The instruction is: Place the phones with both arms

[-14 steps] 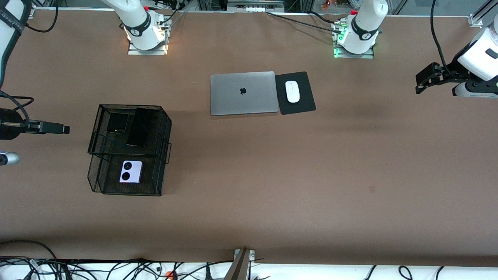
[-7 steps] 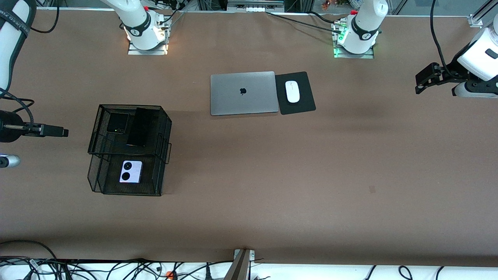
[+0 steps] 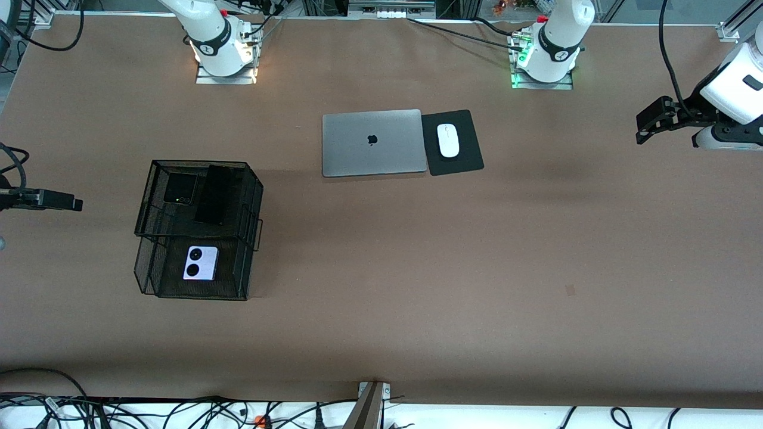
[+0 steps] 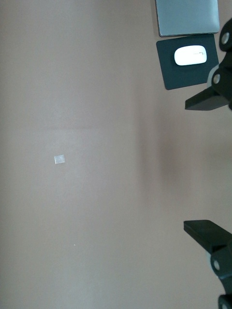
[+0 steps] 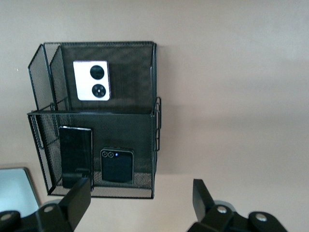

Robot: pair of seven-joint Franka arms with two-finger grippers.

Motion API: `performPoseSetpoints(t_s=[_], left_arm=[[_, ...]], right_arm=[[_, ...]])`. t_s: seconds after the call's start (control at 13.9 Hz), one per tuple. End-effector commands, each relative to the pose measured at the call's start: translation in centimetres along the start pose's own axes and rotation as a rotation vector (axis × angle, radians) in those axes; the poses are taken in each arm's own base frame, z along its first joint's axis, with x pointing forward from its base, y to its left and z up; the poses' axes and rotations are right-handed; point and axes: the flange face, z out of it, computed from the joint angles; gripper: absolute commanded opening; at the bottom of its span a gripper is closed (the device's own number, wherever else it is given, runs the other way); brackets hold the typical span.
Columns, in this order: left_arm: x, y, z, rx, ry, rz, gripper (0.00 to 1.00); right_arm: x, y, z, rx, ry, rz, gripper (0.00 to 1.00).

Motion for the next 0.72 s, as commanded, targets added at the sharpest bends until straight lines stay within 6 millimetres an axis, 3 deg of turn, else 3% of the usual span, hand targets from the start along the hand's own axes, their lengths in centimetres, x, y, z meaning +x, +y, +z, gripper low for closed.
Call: performPoseSetpoints(t_s=[0.0, 0.14, 0.36, 0.65], left_arm=[[0.2, 0.0, -0.3, -0.004, -0.007, -0.004, 1.00], [0.3, 0.0, -0.2, -0.004, -0.008, -0.004, 1.00], [0.3, 0.0, -0.2, -0.004, -0.008, -0.004, 1.00], [0.3, -0.1, -0.2, -0.003, -0.008, -0.005, 1.00]], right_arm=[[-4.6, -0.2, 1.5, 0.010, 0.068, -0.012, 0.99], [-4.7, -0.1, 1.3, -0.001, 0.076, -0.016, 1.00], [-4.4, -2.3, 0.1, -0.111, 0.090, -0.067, 1.00], [-4.2, -2.3, 0.2, -0.103, 0.085, -0.021, 1.00]])
